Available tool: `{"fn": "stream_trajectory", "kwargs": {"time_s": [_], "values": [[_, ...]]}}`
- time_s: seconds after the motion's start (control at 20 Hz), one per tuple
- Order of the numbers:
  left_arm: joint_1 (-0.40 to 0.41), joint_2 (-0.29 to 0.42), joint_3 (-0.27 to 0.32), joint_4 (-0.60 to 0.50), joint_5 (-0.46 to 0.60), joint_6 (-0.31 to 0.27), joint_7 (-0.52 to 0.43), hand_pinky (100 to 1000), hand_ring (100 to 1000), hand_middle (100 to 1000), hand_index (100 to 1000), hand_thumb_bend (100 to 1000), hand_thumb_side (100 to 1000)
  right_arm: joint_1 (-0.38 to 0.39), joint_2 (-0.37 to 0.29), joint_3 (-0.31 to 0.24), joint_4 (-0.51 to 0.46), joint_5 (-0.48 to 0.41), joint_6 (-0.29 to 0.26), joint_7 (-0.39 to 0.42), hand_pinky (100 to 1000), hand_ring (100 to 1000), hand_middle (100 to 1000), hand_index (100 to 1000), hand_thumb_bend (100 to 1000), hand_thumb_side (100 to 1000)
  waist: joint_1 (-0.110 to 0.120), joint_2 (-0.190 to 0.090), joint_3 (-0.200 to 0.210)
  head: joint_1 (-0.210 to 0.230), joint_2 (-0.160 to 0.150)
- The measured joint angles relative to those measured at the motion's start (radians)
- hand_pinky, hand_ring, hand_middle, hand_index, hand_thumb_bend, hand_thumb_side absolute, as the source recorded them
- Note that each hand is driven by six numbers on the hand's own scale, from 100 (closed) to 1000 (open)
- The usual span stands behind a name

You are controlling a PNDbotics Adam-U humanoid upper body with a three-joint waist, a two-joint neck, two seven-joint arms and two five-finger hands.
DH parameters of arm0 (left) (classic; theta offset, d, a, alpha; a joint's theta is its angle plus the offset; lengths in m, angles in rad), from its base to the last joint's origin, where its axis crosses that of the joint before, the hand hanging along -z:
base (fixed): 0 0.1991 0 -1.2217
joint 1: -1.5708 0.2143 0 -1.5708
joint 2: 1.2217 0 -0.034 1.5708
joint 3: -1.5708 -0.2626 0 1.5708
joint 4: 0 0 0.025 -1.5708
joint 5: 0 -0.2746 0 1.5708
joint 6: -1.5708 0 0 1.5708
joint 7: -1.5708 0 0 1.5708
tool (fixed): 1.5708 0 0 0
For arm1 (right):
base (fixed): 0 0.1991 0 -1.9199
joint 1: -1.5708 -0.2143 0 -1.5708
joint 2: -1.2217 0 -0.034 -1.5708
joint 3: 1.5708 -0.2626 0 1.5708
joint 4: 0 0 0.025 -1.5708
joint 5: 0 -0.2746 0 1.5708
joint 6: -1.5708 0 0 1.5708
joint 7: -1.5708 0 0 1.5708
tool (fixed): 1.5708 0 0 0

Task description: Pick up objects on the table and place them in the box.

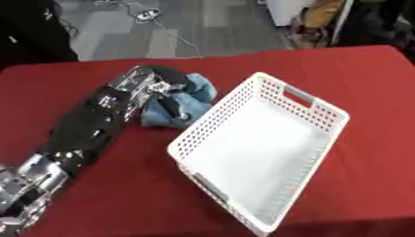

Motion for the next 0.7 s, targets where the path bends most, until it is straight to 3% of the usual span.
{"fn": "stream_trajectory", "kwargs": {"time_s": [0.2,0.3,0.35,0.4,0.45,0.55,0.6,0.65,0.7], "values": [[0.003,-0.004,0.015,0.034,0.001,0.018,-0.068,823,861,847,875,872,603,-0.002,0.0,0.0,0.0,0.0,0.0,0.0,809,851,829,955,100,1000,0.0,0.0,0.0,0.0,0.0],[0.005,-0.008,0.021,0.039,0.007,0.025,-0.075,769,797,784,823,871,587,-0.004,0.0,0.0,0.0,0.0,-0.001,0.0,809,851,829,955,100,1000,0.0,0.0,0.0,0.0,0.0],[0.008,-0.008,0.023,0.041,0.01,0.027,-0.071,685,686,720,790,870,559,-0.004,0.0,0.0,0.0,0.0,-0.001,0.001,809,851,829,955,100,1000,0.0,0.0,0.0,0.0,0.0],[0.01,-0.008,0.026,0.042,0.013,0.028,-0.064,711,720,737,799,870,568,-0.004,0.0,0.0,0.0,0.0,-0.002,0.001,809,851,829,955,100,1000,0.0,0.0,0.0,0.0,0.0],[0.01,-0.008,0.028,0.044,0.015,0.028,-0.055,552,527,611,699,866,491,-0.004,0.0,0.0,0.0,0.0,-0.002,0.001,809,851,829,955,100,1000,0.0,0.001,0.0,0.0,0.0],[0.013,-0.009,0.032,0.049,0.022,0.027,-0.033,403,385,510,608,857,428,-0.004,0.0,0.0,0.0,0.0,-0.002,0.002,809,851,829,954,100,1000,-0.001,0.001,0.0,0.0,0.0],[0.014,-0.009,0.034,0.053,0.027,0.027,-0.023,390,370,500,598,852,421,-0.004,0.0,0.0,0.0,0.0,-0.002,0.002,809,851,829,955,100,1000,-0.001,0.001,0.0,0.0,0.0],[0.015,-0.009,0.035,0.057,0.032,0.027,-0.014,244,213,397,487,782,342,-0.004,0.0,0.0,0.0,0.0,-0.002,0.002,809,851,829,954,100,1000,-0.001,0.0,0.0,0.0,0.0],[0.016,-0.011,0.04,0.06,0.038,0.029,-0.006,244,213,397,487,782,342,-0.004,0.0,0.0,0.0,0.0,-0.002,0.002,809,851,829,954,100,1000,-0.001,0.0,0.0,0.0,0.0]]}}
